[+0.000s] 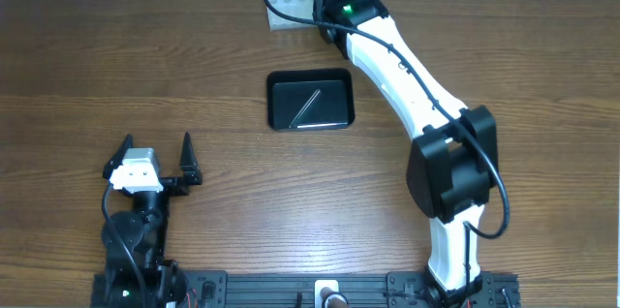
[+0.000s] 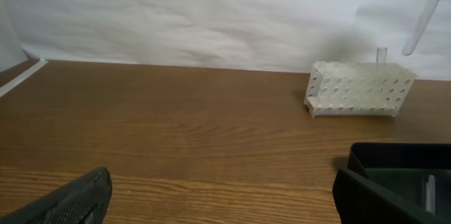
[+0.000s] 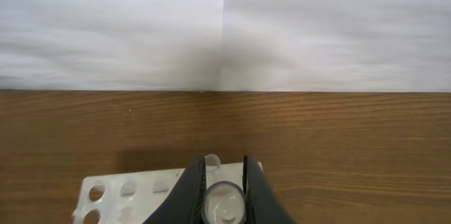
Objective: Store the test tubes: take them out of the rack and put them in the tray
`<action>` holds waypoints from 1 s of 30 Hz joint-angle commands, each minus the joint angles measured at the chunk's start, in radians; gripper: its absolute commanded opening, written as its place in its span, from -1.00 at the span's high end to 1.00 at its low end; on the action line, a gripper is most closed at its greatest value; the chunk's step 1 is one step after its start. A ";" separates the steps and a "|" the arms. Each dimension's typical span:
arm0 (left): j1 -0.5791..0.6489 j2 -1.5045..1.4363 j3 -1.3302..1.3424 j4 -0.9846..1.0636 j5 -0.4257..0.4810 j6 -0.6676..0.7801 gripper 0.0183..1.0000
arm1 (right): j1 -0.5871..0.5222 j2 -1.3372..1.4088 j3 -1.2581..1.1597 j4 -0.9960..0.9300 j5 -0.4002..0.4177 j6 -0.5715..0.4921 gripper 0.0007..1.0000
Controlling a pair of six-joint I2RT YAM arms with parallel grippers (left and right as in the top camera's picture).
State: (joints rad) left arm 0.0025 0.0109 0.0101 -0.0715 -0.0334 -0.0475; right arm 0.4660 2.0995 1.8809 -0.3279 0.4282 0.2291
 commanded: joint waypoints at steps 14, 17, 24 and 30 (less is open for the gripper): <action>0.007 -0.007 -0.004 -0.001 0.010 0.014 -0.99 | 0.071 -0.132 0.035 -0.616 -0.221 0.278 0.98; 0.007 -0.007 -0.004 -0.001 0.010 0.014 -1.00 | 0.072 -0.132 0.035 -0.710 -0.230 0.316 0.98; 0.007 -0.007 -0.004 -0.001 0.010 0.014 -0.99 | 0.072 -0.102 0.034 -0.862 -0.297 0.339 0.98; 0.007 -0.007 -0.004 -0.001 0.010 0.014 -1.00 | 0.071 -0.054 0.034 -0.891 -0.357 0.343 0.98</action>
State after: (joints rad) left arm 0.0025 0.0109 0.0101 -0.0715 -0.0334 -0.0475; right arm 0.5320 2.0117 1.8957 -1.2167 0.1139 0.5522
